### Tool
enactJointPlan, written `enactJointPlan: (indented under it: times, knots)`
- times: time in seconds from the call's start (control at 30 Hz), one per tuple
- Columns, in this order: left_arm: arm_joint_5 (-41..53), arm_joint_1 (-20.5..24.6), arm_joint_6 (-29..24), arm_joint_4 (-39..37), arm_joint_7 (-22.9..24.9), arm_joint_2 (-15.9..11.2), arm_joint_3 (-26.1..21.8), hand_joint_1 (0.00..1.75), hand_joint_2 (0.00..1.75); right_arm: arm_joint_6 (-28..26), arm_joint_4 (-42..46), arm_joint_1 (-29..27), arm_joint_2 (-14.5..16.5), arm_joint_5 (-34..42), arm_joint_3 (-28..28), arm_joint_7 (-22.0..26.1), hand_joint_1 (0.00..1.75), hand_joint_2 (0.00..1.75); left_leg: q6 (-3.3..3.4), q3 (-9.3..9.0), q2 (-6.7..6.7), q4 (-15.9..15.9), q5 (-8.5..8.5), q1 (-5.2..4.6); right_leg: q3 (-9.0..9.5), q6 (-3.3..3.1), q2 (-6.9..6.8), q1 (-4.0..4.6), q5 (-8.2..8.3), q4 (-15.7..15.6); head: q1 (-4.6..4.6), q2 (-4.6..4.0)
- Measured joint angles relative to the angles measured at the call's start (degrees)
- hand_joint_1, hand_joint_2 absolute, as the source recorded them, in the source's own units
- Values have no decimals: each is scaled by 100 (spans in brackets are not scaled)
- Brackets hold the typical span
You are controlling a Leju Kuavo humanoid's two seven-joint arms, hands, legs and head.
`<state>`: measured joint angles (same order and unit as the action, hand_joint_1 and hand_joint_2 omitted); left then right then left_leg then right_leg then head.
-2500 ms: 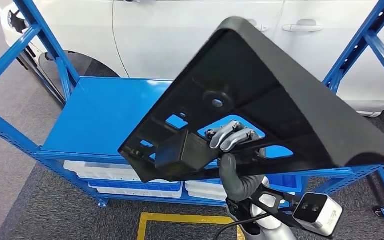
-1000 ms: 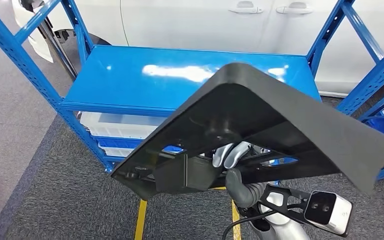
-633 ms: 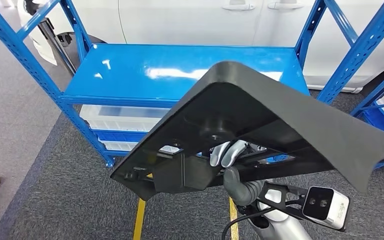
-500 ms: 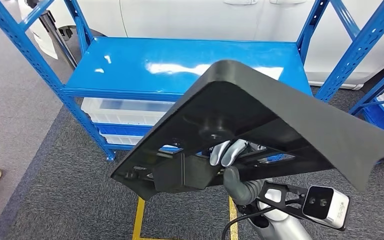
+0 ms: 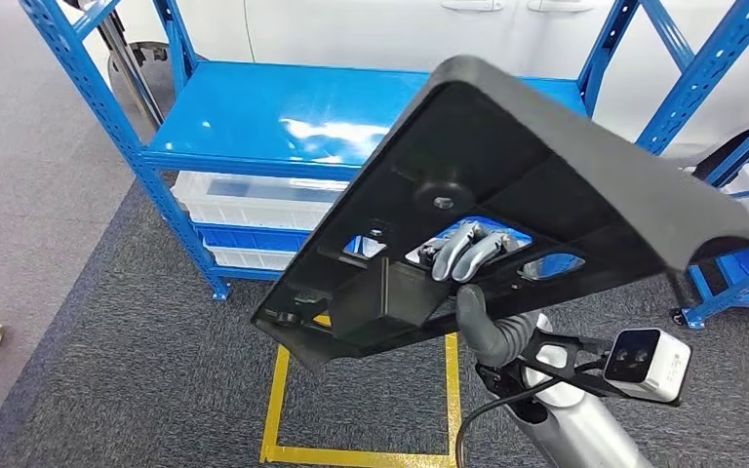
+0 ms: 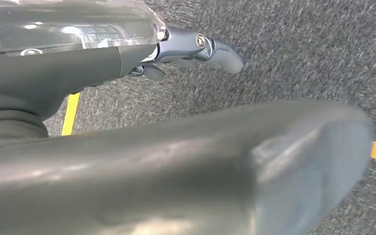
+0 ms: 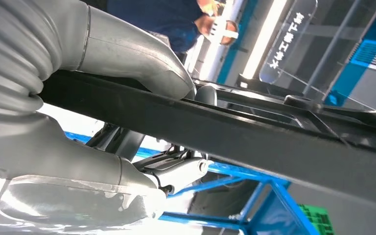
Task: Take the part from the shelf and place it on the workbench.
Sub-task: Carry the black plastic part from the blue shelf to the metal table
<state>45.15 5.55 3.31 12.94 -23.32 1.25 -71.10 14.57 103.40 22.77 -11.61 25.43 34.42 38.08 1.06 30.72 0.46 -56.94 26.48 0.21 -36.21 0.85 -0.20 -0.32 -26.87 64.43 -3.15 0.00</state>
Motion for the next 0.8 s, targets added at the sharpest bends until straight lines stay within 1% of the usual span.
enactJointPlan:
  times: [0.03, 0.07, 0.1, 0.13, 0.17, 0.2, 0.23, 0.27, 0.33, 0.37, 0.4, 0.43, 0.5, 0.53, 0.63, 0.67, 0.7, 0.73, 0.77, 0.8]
  knots:
    - [-1, 2, -6, 0, 0, 3, 0, 0, 0, 27, -16, 14, -70, 23, -1, 1, 175, 175, -19, 24, 0, -29, 2, -8, 193, -35, 0, 13, 80, -339, -1, 0]
    - [-1, 4, -10, 0, 0, 5, 1, 0, 0, 44, -33, 25, -131, 39, -1, 1, 175, 175, -42, 46, 1, -50, 1, -15, 290, -69, 1, 27, 105, -532, -1, 0]
    - [-2, 5, -14, 0, -1, 7, 1, 0, 0, 54, -49, 32, -182, 53, -2, 2, 175, 175, -69, 65, 2, -57, -6, -19, 298, -101, 2, 41, 88, -584, -1, 0]
    - [-2, 5, -16, 0, -1, 8, 0, 0, 0, 60, -63, 35, -224, 65, -2, 2, 175, 175, -97, 74, 2, -58, -17, -20, 283, -129, 3, 45, 110, -594, -1, 0]
    - [-2, 5, -16, 0, -1, 7, 0, 0, 0, 64, -75, 39, -257, 75, -2, 2, 175, 175, -122, 83, 0, -58, -16, -20, 281, -161, 2, 33, 126, -612, -1, 0]
    - [-2, 4, -16, 0, -1, 9, 1, 0, 0, 66, -86, 48, -280, 81, -2, 2, 175, 175, -152, 101, -3, -96, 20, -18, 286, -193, -2, 21, 143, -635, -1, 0]
    - [-2, 5, -16, 0, 0, 10, 1, 0, 0, 64, -94, 62, -295, 80, -2, 2, 175, 175, -181, 159, -7, -230, 116, -15, 288, -225, -6, 6, 163, -659, -1, 0]
    - [-4, 3, -17, 0, 0, 10, 1, 0, 0, 56, -103, 77, -302, 69, -1, 2, 175, 175, -209, 267, -11, -475, 267, -5, 288, -251, -19, -4, 178, -676, -2, 0]
    - [-10, -3, -20, 0, 0, 11, 0, 0, 0, 35, -128, 108, -316, 24, 5, 2, 175, 175, -260, 601, -12, -1213, 619, 18, 266, -278, -51, 3, 191, -676, -2, 0]
    - [-14, -10, -24, 0, 0, 11, 0, 0, 0, 24, -146, 126, -325, -18, 23, 2, 175, 175, -278, 746, -12, -1514, 709, 27, 255, -282, -74, 7, 194, -672, -2, 0]
    - [-16, -16, -27, 0, 1, 13, -1, 0, 0, 15, -164, 156, -331, -85, 61, 2, 175, 175, -288, 809, -11, -1637, 692, 33, 247, -283, -95, 11, 195, -664, -2, 0]
    - [-19, -22, -31, 0, 2, 15, -2, 0, 0, 1, -179, 194, -334, -170, 117, 2, 175, 175, -291, 783, -8, -1572, 585, 38, 243, -282, -119, 12, 194, -655, -2, 0]
    - [-20, -27, -34, 0, 4, 15, -4, 0, 0, -20, -194, 254, -329, -305, 207, 2, 175, 175, -287, 643, -1, -1269, 357, 42, 242, -279, -149, 13, 191, -643, -2, 0]
    - [-21, -26, -34, 0, 4, 15, -4, 0, 0, -27, -194, 265, -327, -330, 226, 2, 175, 175, -285, 604, 1, -1186, 309, 42, 242, -278, -155, 13, 190, -641, -2, 0]
    - [-22, -26, -34, 0, 6, 15, -5, 0, 0, -36, -194, 271, -323, -350, 238, 2, 175, 175, -283, 577, 4, -1130, 279, 42, 243, -277, -158, 13, 189, -640, -2, 0]
    - [-23, -8, -24, 0, 51, 8, -12, 0, 0, -152, -155, 307, -281, -435, 359, 0, 175, 175, -239, 468, 60, -850, 189, 17, 241, -247, -218, 25, 186, -635, -2, 0]
    - [-25, -6, -14, 0, 104, -1, -20, 0, 0, -281, -101, 360, -236, -514, 497, -1, 175, 175, -169, 351, 74, -547, 74, 7, 234, -188, -250, 33, 151, -604, -1, 0]
    - [-24, -1, -2, 0, 160, -9, -28, 0, 0, -407, -40, 415, -194, -584, 638, -2, 175, 175, -92, 246, 77, -259, -37, -2, 195, -127, -246, 39, 60, -498, -1, 0]
    - [-21, 6, 10, 0, 223, -18, -36, 0, 0, -523, 23, 464, -152, -652, 777, -2, 175, 175, -10, 156, 67, 4, -140, -10, 101, -61, -221, 39, -96, -270, 0, 0]
    - [-12, -4, 13, 0, 251, -20, -37, 0, 0, -513, 46, 470, -150, -662, 803, 0, 175, 175, 30, 160, -10, 27, -173, 5, -40, -24, -131, 26, -298, 69, 0, 0]
